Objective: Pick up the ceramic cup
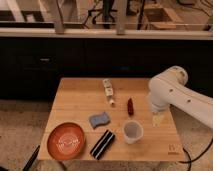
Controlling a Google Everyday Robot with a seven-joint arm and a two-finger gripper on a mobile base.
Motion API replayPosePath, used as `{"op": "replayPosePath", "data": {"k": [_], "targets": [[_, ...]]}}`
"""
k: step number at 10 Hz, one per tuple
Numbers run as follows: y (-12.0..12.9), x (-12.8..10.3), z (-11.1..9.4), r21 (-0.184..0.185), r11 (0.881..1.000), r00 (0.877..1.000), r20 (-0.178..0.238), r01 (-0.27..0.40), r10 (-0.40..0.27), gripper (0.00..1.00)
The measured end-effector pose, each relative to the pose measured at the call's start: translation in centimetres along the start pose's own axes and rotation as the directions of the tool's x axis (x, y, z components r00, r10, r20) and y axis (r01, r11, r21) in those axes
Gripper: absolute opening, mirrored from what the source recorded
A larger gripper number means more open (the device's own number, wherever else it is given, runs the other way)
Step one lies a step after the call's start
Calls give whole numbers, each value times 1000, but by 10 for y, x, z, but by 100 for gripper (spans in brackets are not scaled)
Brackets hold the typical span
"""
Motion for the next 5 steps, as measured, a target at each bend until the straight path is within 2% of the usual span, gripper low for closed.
{"op": "replayPosePath", "data": {"k": [2,5], "targets": [[3,-7,7,-2,999,999,0,39,-39,80],[5,-41,11,-6,994,994,8,111,-111,80]]}}
